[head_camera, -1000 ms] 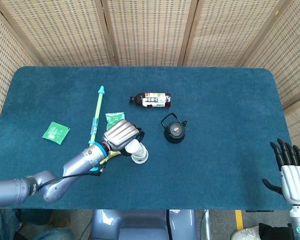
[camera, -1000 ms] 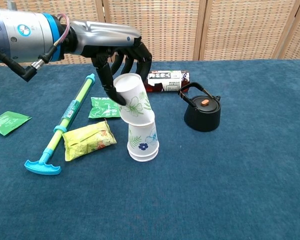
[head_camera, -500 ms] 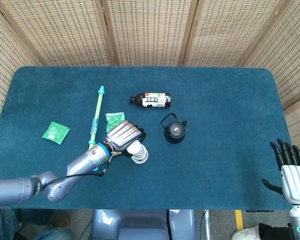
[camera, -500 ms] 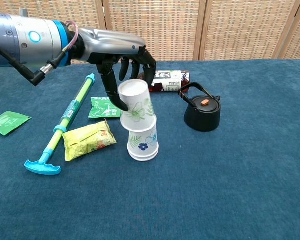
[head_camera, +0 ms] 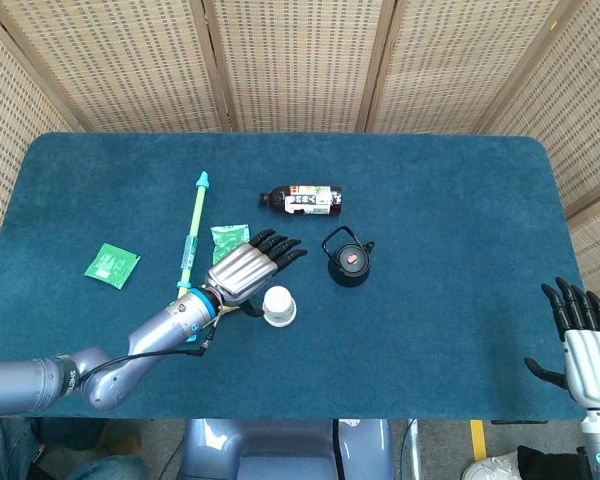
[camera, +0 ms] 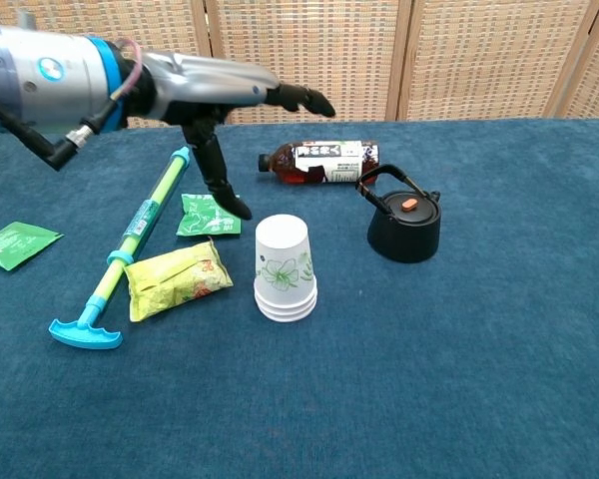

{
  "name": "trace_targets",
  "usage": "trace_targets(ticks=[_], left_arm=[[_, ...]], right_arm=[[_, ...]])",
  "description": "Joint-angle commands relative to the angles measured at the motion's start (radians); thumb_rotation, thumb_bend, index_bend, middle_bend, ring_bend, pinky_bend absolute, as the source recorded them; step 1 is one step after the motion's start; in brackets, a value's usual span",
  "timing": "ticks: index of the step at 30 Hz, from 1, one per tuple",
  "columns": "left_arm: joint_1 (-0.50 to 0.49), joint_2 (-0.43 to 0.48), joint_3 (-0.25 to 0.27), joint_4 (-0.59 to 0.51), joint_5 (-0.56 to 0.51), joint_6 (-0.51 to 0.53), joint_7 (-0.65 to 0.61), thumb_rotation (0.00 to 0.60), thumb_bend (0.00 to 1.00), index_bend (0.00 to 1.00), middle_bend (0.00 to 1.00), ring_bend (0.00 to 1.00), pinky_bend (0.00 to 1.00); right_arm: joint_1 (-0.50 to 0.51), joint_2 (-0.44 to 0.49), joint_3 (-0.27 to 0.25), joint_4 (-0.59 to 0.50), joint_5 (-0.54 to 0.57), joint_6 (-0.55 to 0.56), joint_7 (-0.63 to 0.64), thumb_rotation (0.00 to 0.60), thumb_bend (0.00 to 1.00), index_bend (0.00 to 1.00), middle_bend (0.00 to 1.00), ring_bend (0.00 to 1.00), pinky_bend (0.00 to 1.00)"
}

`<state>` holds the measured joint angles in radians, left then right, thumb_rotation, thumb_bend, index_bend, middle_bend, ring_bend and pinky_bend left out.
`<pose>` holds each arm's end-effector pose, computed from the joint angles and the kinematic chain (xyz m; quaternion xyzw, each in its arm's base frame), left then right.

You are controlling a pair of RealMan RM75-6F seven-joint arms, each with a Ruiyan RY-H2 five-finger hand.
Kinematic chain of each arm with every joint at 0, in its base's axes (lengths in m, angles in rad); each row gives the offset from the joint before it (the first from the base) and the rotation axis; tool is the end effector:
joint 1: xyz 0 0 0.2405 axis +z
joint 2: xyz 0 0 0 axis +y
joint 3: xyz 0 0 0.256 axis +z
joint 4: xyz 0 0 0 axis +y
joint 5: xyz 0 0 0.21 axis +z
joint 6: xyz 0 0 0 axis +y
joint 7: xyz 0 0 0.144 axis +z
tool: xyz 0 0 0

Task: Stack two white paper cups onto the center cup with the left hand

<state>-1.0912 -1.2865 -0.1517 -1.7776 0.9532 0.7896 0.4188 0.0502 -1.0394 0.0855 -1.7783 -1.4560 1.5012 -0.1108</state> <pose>-0.0340 0.3478 0.0220 -0.8417 -0.2835 -0.3454 0.3031 -0.2913 -0.1757 0.1781 0.5739 -0.3858 0.3803 0.6142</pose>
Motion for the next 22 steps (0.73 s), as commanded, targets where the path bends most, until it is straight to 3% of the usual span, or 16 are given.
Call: trace_targets(ticks=[1, 6, 10, 14, 17, 22], left_arm=[[0.075, 0.062, 0.018, -0.086, 0.008, 0.142, 0.021, 0.600, 0.00, 0.00, 0.00, 0.00, 0.00], [0.240, 0.131, 0.075, -0.181, 0.054, 0.383, 0.019, 0.600, 0.00, 0.00, 0.00, 0.00, 0.00], [0.439, 0.148, 0.165, -0.257, 0.107, 0.657, 0.029, 0.600, 0.00, 0.00, 0.00, 0.00, 0.00], [0.692, 0.113, 0.272, -0.181, 0.219, 0.938, -0.067, 0.600, 0.00, 0.00, 0.00, 0.00, 0.00], [0.779, 0.081, 0.302, -0.091, 0.276, 0.991, -0.151, 0.600, 0.00, 0.00, 0.00, 0.00, 0.00], [0.834, 0.084, 0.311, -0.002, 0.307, 0.947, -0.232, 0.600, 0.00, 0.00, 0.00, 0.00, 0.00]], right_arm=[[-0.003, 0.005, -0.003, -0.004, -0.007, 0.003, 0.010, 0.600, 0.00, 0.00, 0.00, 0.00, 0.00], [-0.007, 0.012, -0.009, -0.006, -0.026, 0.013, 0.029, 0.600, 0.00, 0.00, 0.00, 0.00, 0.00], [-0.004, 0.013, -0.008, -0.002, -0.015, 0.001, 0.030, 0.600, 0.00, 0.00, 0.00, 0.00, 0.00], [-0.002, 0.004, -0.008, 0.011, -0.015, -0.002, 0.016, 0.600, 0.00, 0.00, 0.00, 0.00, 0.00], [-0.005, 0.005, -0.008, 0.008, -0.009, 0.002, 0.011, 0.600, 0.00, 0.00, 0.00, 0.00, 0.00], [-0.014, 0.009, -0.010, 0.006, -0.014, 0.017, 0.006, 0.600, 0.00, 0.00, 0.00, 0.00, 0.00]])
